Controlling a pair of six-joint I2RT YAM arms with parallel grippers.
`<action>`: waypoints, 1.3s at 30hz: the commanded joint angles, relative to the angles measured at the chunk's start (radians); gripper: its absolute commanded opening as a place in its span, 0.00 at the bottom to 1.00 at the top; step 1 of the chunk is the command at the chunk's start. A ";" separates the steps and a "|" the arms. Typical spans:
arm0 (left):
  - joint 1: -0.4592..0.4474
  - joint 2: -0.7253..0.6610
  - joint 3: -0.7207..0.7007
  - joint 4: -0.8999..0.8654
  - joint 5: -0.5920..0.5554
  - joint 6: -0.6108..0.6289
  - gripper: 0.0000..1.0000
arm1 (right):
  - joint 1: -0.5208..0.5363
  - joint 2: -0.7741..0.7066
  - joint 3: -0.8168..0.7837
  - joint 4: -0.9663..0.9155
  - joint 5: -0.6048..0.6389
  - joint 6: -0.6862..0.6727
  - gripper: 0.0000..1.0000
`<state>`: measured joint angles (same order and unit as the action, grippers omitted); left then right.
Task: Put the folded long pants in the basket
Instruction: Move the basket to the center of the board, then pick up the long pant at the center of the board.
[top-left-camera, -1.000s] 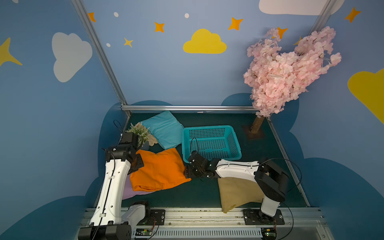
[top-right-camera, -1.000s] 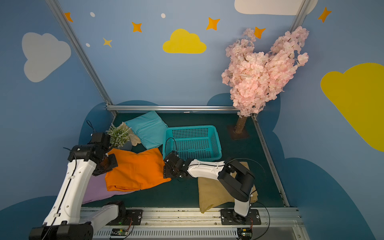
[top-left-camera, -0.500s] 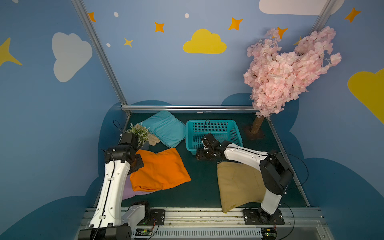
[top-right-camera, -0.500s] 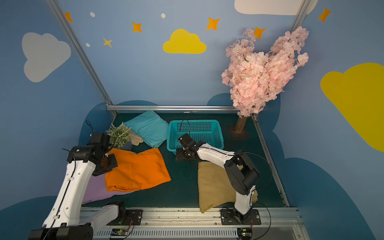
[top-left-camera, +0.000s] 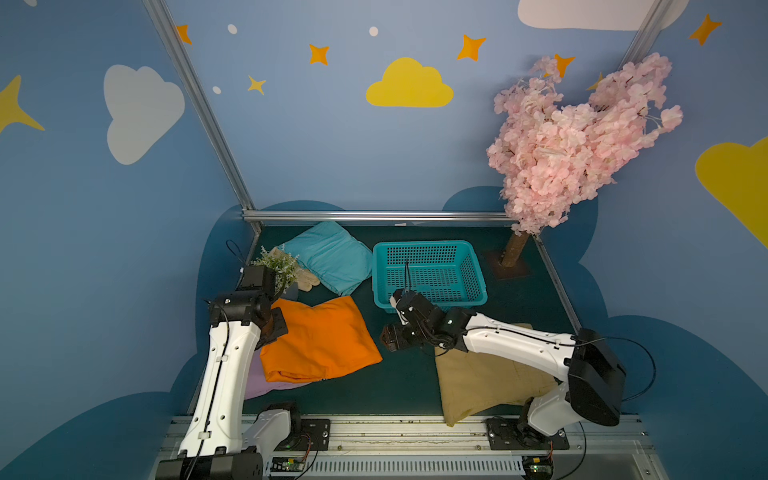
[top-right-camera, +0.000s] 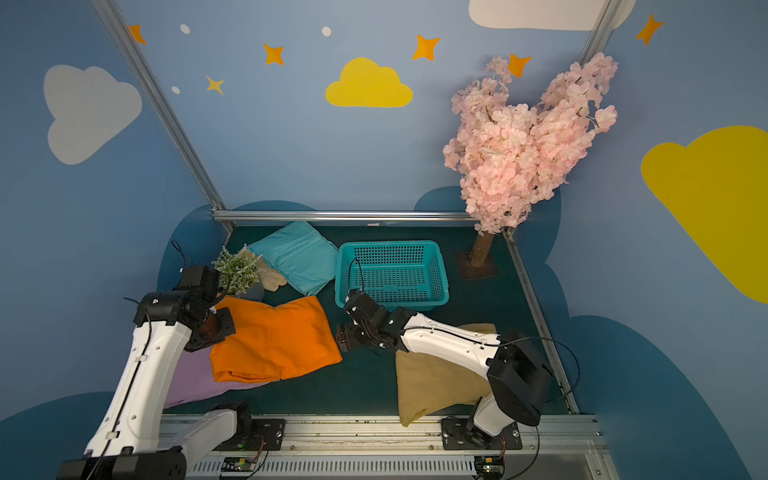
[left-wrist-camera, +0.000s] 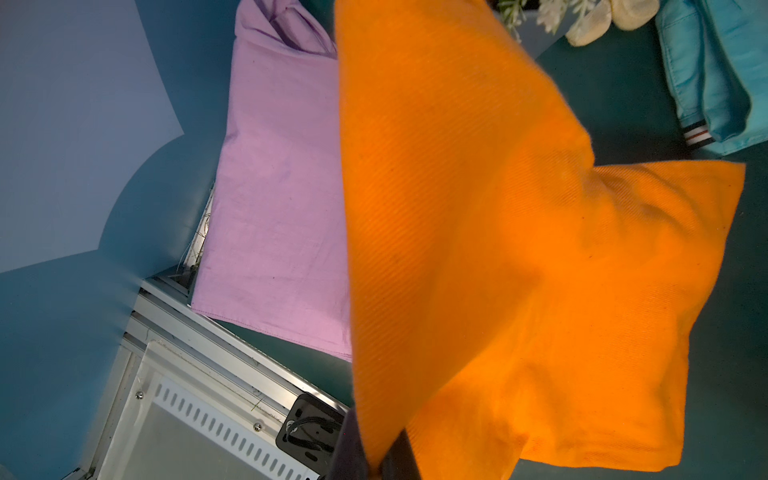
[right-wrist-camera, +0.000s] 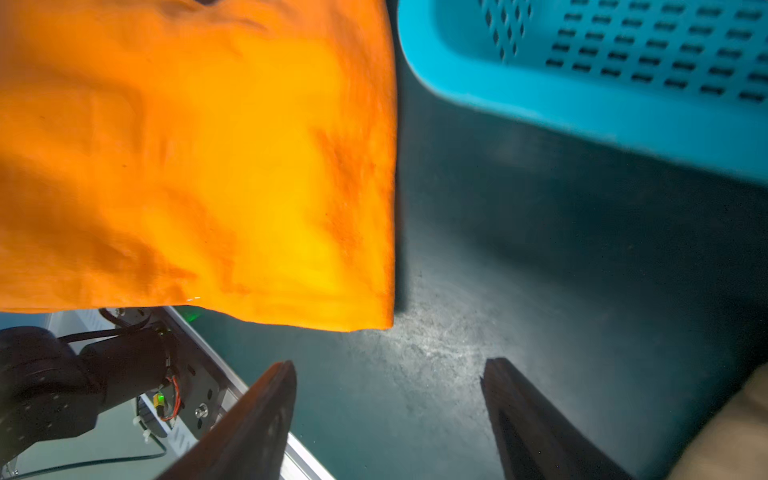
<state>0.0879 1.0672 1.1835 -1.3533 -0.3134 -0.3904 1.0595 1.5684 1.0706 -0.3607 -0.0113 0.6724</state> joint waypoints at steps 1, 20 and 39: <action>0.002 -0.022 0.013 0.026 -0.036 0.000 0.03 | 0.018 0.046 -0.043 0.072 -0.003 0.099 0.77; -0.011 -0.032 0.013 0.027 -0.035 0.001 0.03 | 0.057 0.227 -0.228 0.495 -0.117 0.519 0.71; 0.028 0.013 0.020 -0.008 -0.138 -0.047 0.03 | 0.090 0.372 -0.211 0.624 -0.216 0.667 0.75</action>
<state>0.1062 1.0668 1.1885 -1.3682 -0.3965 -0.4149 1.1229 1.8576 0.8677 0.4053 -0.1799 1.3155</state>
